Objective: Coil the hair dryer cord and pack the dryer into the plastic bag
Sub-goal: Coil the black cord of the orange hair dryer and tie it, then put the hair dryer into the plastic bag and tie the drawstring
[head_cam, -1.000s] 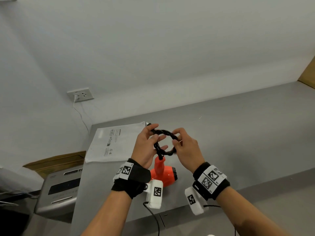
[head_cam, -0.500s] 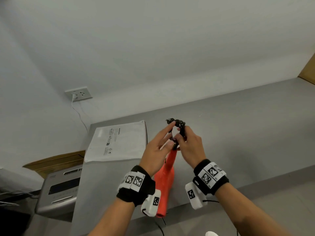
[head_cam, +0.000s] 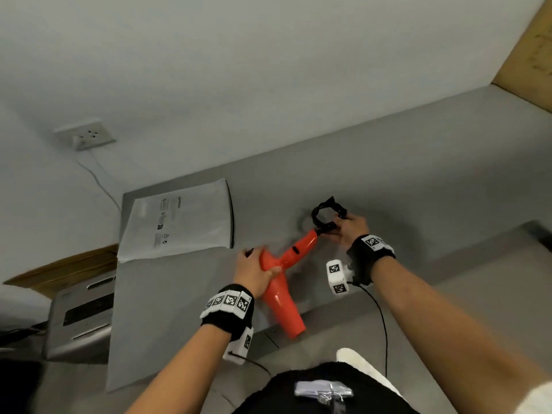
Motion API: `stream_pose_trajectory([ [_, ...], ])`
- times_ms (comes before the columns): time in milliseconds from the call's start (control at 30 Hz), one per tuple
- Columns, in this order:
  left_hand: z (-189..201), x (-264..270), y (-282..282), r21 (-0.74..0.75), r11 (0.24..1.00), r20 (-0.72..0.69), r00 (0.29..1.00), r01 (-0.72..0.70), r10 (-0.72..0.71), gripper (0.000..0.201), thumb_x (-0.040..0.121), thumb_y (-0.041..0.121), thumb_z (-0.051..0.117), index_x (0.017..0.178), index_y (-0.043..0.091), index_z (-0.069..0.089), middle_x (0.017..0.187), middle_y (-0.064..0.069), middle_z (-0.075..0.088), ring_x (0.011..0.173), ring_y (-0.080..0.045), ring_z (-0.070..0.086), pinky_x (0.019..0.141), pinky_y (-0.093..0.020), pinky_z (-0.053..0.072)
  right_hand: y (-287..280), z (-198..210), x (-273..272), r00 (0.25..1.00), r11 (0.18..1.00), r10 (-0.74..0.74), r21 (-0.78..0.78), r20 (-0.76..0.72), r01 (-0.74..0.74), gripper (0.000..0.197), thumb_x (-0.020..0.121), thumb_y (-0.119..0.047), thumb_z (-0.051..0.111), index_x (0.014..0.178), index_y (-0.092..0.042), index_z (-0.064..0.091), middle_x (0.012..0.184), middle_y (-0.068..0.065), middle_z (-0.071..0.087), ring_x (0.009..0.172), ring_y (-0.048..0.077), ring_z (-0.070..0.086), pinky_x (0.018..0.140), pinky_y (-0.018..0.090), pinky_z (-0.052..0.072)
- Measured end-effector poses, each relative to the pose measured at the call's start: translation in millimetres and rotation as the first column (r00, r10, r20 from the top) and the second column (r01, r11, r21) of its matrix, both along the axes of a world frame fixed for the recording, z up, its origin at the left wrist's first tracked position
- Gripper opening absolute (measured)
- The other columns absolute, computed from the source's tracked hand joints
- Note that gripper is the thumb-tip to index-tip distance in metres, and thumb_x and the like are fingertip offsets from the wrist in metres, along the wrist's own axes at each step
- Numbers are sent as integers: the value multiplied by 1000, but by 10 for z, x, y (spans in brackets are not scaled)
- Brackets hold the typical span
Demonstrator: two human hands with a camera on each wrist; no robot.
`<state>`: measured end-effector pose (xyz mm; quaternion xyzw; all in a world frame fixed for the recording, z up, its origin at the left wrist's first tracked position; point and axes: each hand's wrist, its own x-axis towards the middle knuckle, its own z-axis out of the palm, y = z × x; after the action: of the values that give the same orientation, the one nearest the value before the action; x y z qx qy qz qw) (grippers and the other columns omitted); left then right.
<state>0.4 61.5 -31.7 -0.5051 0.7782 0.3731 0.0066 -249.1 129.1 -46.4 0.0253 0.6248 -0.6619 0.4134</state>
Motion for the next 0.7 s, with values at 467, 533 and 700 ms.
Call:
stream_pose_trajectory([
  [467, -96, -275, -251, -150, 984, 87, 992, 100, -88, 77, 87, 44, 73, 153, 21, 40, 160, -16, 23, 138, -38, 45, 117, -42, 37, 243, -495, -208, 759, 784, 483, 602, -437, -152, 21, 93, -27, 63, 104, -19, 46, 94, 23, 68, 61, 40, 71, 41, 41, 58],
  [533, -129, -263, -286, -153, 982, 73, 992, 113, -103, 74, 89, 45, 71, 152, 20, 41, 158, -17, 25, 138, -38, 45, 117, -42, 37, 359, -430, -162, 693, 707, 582, 686, -426, -171, 23, 94, -31, 61, 108, -16, 50, 96, 23, 67, 74, 40, 72, 47, 40, 59],
  [700, -96, -110, -509, -246, 967, -17, 998, 60, -66, 43, 101, 33, 54, 140, 17, 54, 141, -17, 47, 128, -36, 53, 112, -42, 41, 991, -463, 80, 236, 485, 868, 847, -436, -216, 18, 97, -29, 52, 87, -18, 62, 95, 17, 73, 91, 37, 68, 75, 38, 50],
])
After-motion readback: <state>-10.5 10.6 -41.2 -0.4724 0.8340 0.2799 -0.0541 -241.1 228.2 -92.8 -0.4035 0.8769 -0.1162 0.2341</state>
